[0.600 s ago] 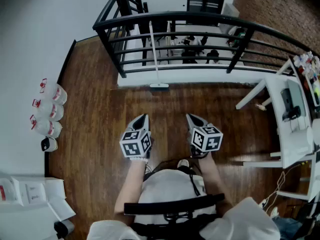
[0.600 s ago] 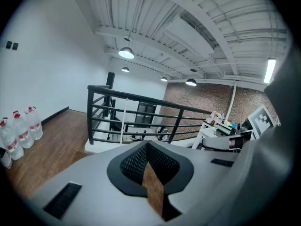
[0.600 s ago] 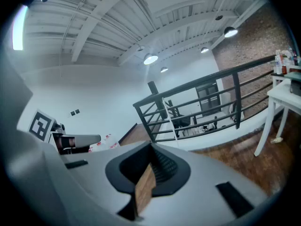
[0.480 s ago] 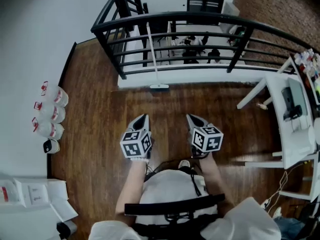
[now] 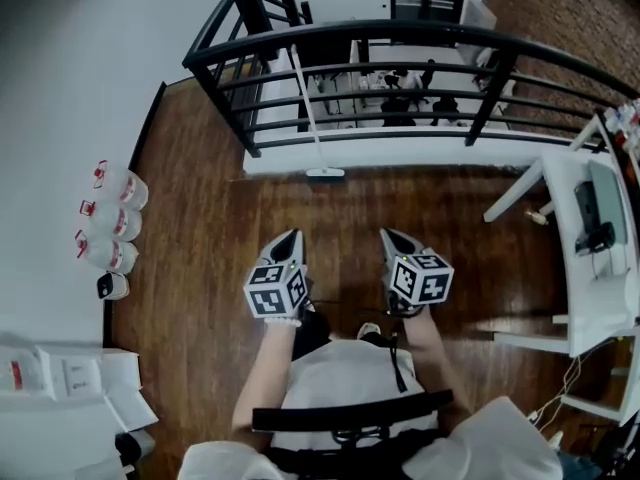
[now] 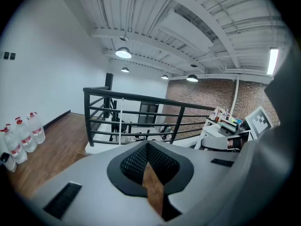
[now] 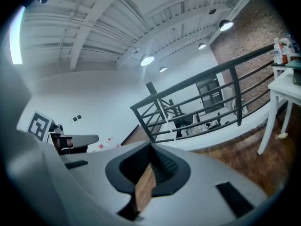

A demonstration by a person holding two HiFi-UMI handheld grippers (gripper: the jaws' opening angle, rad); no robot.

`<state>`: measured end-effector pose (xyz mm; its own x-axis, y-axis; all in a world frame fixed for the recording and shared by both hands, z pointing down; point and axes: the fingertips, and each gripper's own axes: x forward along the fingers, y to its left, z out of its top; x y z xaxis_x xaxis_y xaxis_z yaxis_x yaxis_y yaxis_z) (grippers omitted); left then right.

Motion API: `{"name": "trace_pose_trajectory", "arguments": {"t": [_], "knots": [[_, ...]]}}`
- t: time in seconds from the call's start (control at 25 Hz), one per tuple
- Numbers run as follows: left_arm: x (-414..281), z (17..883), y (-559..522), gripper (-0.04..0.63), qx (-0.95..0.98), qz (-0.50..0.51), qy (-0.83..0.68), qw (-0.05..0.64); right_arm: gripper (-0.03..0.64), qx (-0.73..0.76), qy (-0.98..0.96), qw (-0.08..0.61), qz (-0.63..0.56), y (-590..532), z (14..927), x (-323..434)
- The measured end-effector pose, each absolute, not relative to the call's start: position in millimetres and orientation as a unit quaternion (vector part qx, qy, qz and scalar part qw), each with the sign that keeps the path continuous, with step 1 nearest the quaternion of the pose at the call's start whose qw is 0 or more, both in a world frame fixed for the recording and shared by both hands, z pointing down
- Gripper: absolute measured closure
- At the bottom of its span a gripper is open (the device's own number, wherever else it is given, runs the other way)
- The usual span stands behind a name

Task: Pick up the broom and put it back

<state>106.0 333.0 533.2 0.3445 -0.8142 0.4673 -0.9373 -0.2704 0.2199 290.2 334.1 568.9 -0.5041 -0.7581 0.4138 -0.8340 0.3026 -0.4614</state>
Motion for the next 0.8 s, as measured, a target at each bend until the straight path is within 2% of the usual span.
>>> {"name": "trace_pose_trajectory", "arguments": {"t": [0.36,0.56,0.8], "knots": [[85,542,260,0.607,0.785,0.124,-0.561,0.232,0.609,0.504,-0.802,0.058,0.315,272,574,283],[70,564,173,0.607,0.792,0.117,-0.549,0.24,0.609,0.517,-0.794,0.062,0.313,194,592,268],[29,570,67,0.607,0.799,0.114,-0.529,0.262,0.609,0.527,-0.783,0.087,0.32,99,593,216]]}}
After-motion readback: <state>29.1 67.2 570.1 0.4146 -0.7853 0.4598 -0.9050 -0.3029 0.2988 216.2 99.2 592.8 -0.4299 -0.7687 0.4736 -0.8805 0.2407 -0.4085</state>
